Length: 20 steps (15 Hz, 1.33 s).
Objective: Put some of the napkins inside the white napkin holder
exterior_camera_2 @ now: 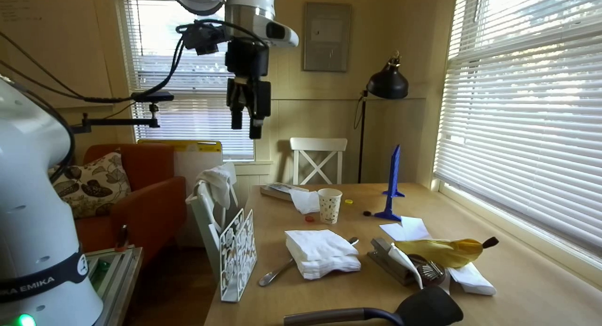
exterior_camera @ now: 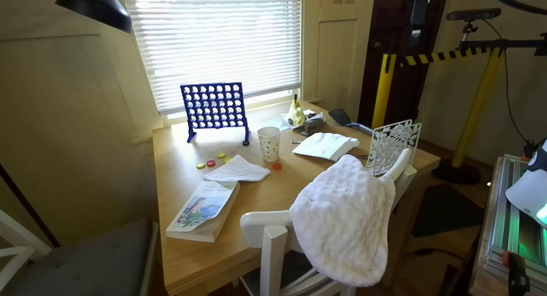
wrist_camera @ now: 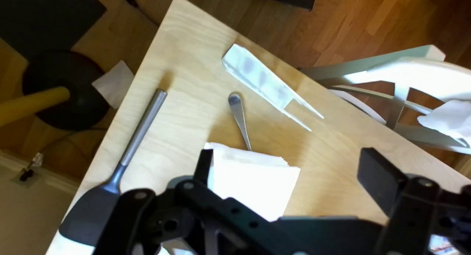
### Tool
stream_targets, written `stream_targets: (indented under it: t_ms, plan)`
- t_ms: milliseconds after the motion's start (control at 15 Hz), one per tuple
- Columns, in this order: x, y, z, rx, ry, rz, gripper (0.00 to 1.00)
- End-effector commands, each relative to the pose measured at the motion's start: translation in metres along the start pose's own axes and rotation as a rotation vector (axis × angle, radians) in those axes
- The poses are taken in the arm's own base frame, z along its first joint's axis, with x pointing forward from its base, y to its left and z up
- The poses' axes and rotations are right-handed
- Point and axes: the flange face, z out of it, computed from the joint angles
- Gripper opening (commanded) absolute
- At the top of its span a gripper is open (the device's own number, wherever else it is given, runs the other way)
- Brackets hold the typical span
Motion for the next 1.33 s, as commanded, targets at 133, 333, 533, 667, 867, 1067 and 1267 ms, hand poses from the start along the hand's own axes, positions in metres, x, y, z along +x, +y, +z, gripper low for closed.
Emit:
stream_targets:
  t_ms: [133, 333, 533, 667, 867, 1067, 1267]
  plan:
    - [0.035, 0.078, 0.059, 0.180, 0.123, -0.130, 1.00]
    - [0.064, 0.110, 0.099, 0.327, 0.133, -0.204, 1.00]
    - [0.092, 0.117, 0.134, 0.467, 0.069, -0.228, 1.00]
    - [0.071, 0.113, 0.130, 0.425, 0.087, -0.212, 1.00]
    - [0.090, 0.116, 0.142, 0.437, 0.052, -0.218, 1.00]
    - [0.101, 0.123, 0.157, 0.519, 0.090, -0.116, 1.00]
    - [0.115, 0.130, 0.177, 0.574, 0.097, -0.055, 1.00]
